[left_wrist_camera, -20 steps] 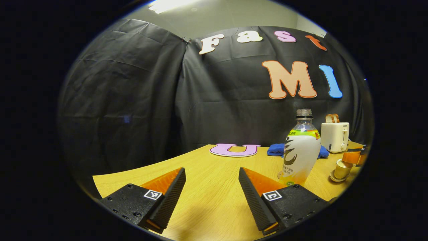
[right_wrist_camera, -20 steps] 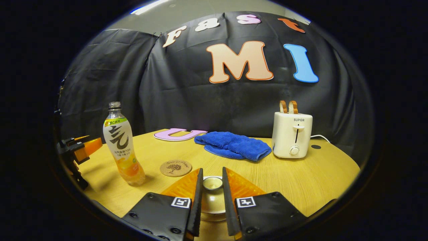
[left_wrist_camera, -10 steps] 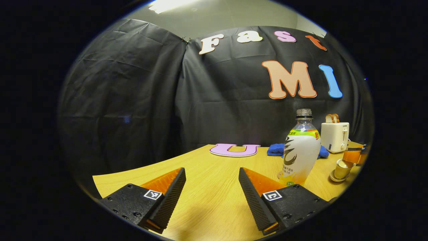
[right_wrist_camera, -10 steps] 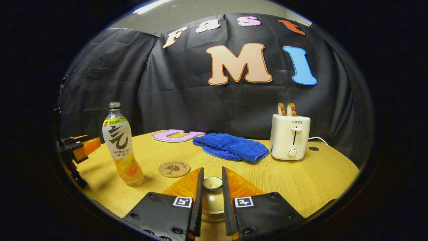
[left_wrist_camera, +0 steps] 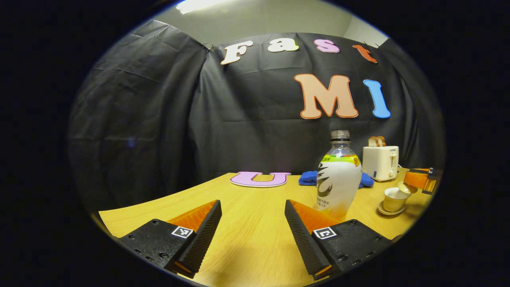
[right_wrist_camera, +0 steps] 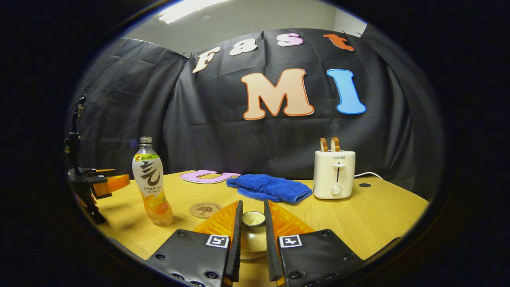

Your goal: Open the teacup lid with one hand, grasp the water bottle and pour water into the teacup with the other hand; after pouring, place the water bottle on the coaster and then close the teacup lid.

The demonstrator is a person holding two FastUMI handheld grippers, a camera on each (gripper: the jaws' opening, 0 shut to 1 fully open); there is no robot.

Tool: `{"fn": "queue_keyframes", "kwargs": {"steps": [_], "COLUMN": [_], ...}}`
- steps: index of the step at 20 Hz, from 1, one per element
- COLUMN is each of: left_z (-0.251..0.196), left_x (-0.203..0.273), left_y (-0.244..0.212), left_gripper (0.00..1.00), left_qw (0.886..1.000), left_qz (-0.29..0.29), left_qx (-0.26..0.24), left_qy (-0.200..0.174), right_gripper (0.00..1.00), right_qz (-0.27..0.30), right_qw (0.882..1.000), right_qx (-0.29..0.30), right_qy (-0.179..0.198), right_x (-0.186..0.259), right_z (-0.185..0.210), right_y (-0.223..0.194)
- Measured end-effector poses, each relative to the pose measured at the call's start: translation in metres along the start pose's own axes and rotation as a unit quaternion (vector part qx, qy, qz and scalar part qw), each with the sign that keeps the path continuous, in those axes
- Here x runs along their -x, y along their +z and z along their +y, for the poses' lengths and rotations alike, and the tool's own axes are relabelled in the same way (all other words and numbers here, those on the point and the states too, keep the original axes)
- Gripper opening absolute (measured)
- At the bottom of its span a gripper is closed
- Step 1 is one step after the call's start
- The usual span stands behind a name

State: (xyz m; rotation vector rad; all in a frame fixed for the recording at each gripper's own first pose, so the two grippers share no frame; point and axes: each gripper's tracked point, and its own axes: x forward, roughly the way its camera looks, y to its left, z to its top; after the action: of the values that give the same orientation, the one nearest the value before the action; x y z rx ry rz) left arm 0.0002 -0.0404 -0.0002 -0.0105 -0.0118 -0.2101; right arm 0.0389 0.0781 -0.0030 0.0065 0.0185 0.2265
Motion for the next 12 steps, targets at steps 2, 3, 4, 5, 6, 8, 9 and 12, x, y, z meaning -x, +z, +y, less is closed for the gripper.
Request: {"fn": "queue_keyframes", "kwargs": {"steps": [2,3,4,5,6,8,9,12], "left_z": [-0.008,-0.014,-0.022,-0.03,-0.036,-0.045,-0.053,-0.078], "left_x": [0.001,0.001,0.004,0.006,0.007,0.01,0.013,0.021], "left_y": [0.0,0.0,0.0,0.001,0.001,0.001,0.001,0.003], "left_gripper": [0.93,0.93,0.93,0.93,0.93,0.93,0.93,0.92], "left_qw": [1.0,0.999,0.998,0.997,0.995,0.992,0.989,0.976], "left_qz": [0.0,-0.001,-0.002,-0.003,-0.003,-0.004,-0.004,-0.006], "left_qx": [0.001,0.001,0.002,0.002,0.003,0.004,0.004,0.004], "left_qy": [-0.023,-0.039,-0.059,-0.08,-0.098,-0.129,-0.149,-0.216], "right_gripper": [0.33,0.33,0.31,0.32,0.32,0.31,0.31,0.3], "right_qz": [-0.001,0.0,-0.001,-0.001,-0.002,-0.003,-0.003,-0.004], "right_qw": [1.0,1.0,1.0,1.0,1.0,0.999,0.999,0.998], "right_qx": [0.0,0.0,0.001,0.001,0.001,0.002,0.002,0.002], "right_qy": [-0.009,-0.013,-0.017,-0.021,-0.025,-0.038,-0.045,-0.06], "right_x": [0.006,0.008,0.011,0.014,0.017,0.023,0.026,0.034], "right_z": [-0.007,-0.011,-0.014,-0.017,-0.021,-0.03,-0.035,-0.046], "right_y": [0.001,0.001,0.002,0.002,0.002,0.003,0.003,0.004]}}
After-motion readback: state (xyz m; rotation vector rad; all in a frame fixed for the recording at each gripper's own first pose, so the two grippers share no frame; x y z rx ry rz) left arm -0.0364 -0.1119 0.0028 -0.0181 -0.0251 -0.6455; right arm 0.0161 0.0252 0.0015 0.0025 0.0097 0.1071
